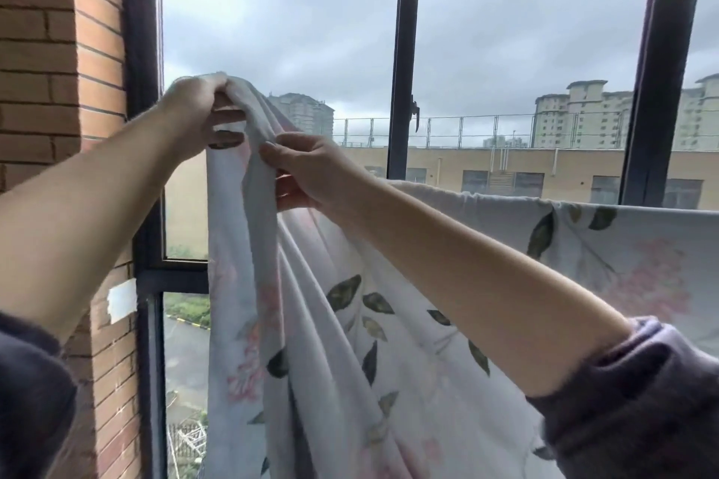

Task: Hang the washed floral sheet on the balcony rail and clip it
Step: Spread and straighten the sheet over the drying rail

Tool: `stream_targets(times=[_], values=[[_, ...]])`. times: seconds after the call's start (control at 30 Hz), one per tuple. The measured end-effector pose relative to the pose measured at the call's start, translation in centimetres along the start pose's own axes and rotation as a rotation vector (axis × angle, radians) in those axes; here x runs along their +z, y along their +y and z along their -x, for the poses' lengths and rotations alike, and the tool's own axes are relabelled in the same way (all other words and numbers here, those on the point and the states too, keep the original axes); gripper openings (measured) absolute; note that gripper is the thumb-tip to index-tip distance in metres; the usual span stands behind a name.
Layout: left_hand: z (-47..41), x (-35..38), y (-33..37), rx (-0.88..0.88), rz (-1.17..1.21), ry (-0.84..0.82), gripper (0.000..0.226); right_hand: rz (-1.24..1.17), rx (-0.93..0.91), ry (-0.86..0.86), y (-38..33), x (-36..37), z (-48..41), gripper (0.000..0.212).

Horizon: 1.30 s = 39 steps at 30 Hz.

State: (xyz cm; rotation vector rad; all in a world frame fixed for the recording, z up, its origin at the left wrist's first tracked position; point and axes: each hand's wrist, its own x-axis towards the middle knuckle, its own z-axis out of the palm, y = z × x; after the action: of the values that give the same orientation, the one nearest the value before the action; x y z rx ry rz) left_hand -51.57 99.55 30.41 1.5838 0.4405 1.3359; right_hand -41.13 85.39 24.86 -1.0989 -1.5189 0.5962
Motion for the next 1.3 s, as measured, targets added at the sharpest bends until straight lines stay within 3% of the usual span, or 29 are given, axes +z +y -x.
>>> stream_targets(times=[0.1,0.23,0.33,0.47,0.57,0.73,0.9,1.0,1.13,1.2,1.3], values=[[0.6,-0.5,0.8,-0.031,-0.074,-0.153,0.050,-0.010,-0.015,0.020,-0.1,1.0,-1.1,0.016],[2.0,-0.7,-1.4,-0.126,-0.184,-0.173,0.030,0.287,0.207,-0.090,2.5,1.2,-1.3,0.026],[2.0,-1.9,-5.1,-0.192,-0.270,-0.048,0.027,0.510,0.248,-0.149,4.7,0.5,-1.3,0.027],[2.0,-4.5,-9.0,-0.232,-0.241,0.194,0.030,0.893,0.033,0.003,6.3,-2.1,-0.5,0.022],[0.4,-7.5,-11.2,-0.237,-0.295,0.417,0.025,1.206,-0.017,0.067,7.8,-4.2,0.5,0.022],[-0.1,-8.2,-12.2,-0.301,-0.470,0.589,0.038,1.419,-0.257,0.217,9.5,-7.2,1.4,0.030],[0.7,-5.5,-14.5,-0.386,-0.548,0.485,0.057,1.462,-0.214,0.310,9.5,-11.4,2.5,0.038],[2.4,-3.2,-14.8,-0.365,-0.771,0.530,0.048,1.474,-0.160,0.379,9.2,-14.6,3.5,0.031],[3.3,1.1,-14.6,-0.199,-1.013,0.396,0.041,1.502,-0.043,0.460,8.4,-19.8,5.4,0.043],[3.7,4.2,-14.2,-0.123,-0.989,0.268,0.034,1.544,-0.005,0.458,8.2,-22.0,6.3,0.050],[5.1,10.6,-12.8,0.128,-0.891,0.149,0.024,1.569,0.008,0.441,7.9,-24.6,7.9,0.049]])
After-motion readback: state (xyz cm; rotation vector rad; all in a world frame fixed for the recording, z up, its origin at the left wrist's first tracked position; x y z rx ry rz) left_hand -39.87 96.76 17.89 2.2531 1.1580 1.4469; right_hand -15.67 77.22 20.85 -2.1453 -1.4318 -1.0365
